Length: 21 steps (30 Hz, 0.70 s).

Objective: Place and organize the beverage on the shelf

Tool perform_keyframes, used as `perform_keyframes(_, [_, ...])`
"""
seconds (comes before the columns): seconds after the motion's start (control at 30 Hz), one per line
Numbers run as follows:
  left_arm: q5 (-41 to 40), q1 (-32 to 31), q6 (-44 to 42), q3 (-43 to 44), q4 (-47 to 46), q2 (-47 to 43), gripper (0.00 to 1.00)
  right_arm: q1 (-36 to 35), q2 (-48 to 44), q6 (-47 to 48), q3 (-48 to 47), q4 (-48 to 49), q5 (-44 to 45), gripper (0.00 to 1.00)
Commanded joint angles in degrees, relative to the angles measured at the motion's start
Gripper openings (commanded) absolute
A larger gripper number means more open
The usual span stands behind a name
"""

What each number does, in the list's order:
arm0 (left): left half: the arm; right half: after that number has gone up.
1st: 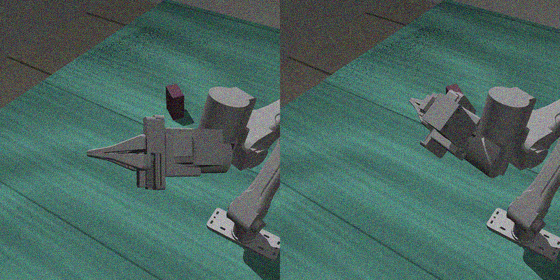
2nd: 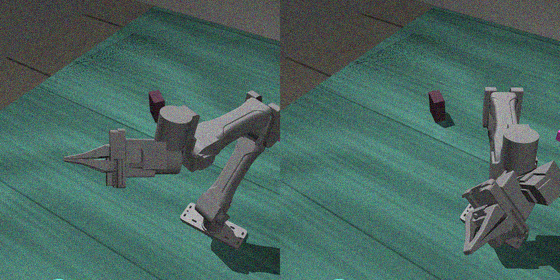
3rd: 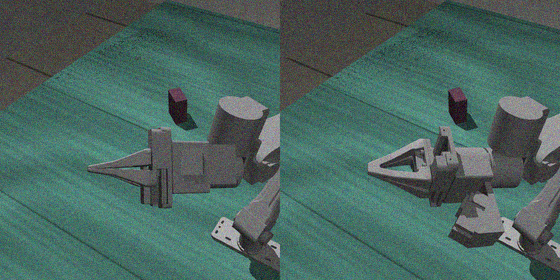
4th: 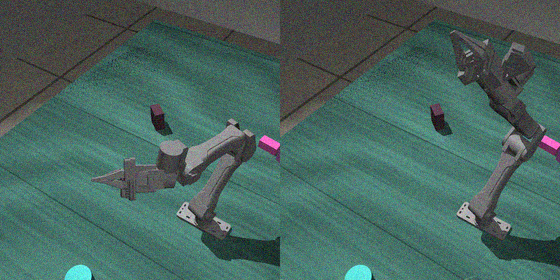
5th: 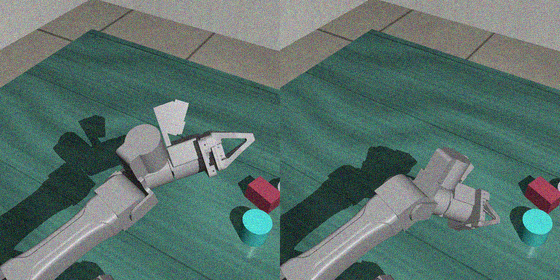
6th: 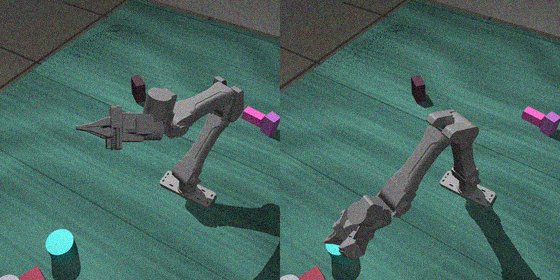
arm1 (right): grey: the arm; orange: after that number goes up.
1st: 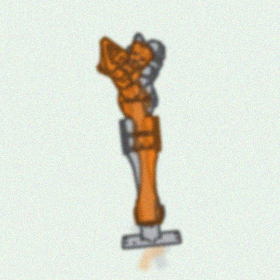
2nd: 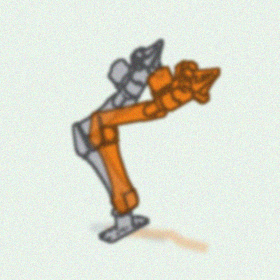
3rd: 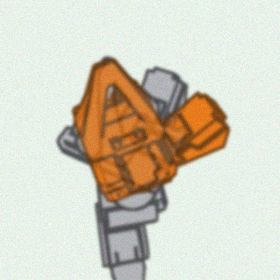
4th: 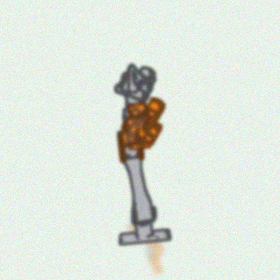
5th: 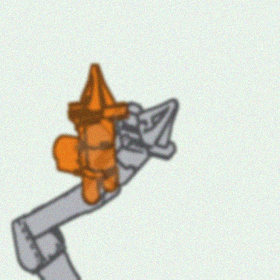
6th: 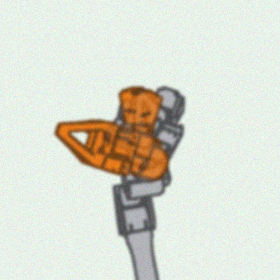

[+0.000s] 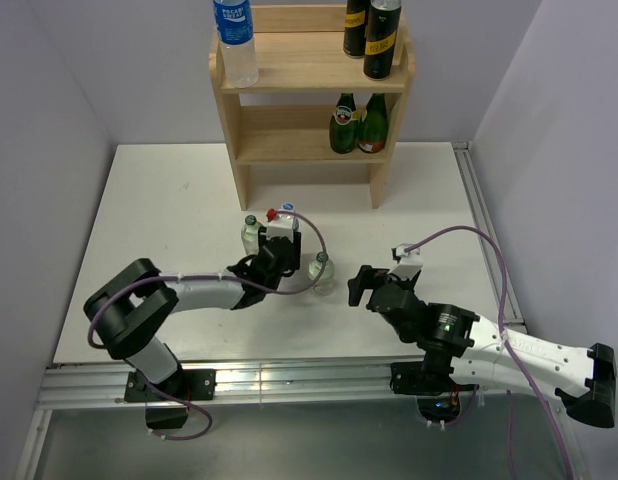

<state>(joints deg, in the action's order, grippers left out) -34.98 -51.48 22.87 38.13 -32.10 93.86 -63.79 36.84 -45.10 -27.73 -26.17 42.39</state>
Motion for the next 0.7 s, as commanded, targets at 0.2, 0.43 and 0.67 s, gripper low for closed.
perform_keyframes(0.2, [2.02, 3.05, -6.87, 46.72, 43.12, -8.80, 0.00, -0.37, -2.12, 0.28, 0.74, 2.00, 1.11, 0.96])
perform_keyframes(0.43, [4.83, 5.78, -11.71, 102.04, 66.08, 9.65, 0.00, -0.46, -3.18, 0.10, 1.01, 2.00, 1.38, 0.96])
perform_keyframes(0.67, [3.69, 6.75, -16.81, 98.81, 53.46, 6.69, 0.00, -0.37, -4.85, 0.10, 1.53, 2.18, 1.29, 0.96])
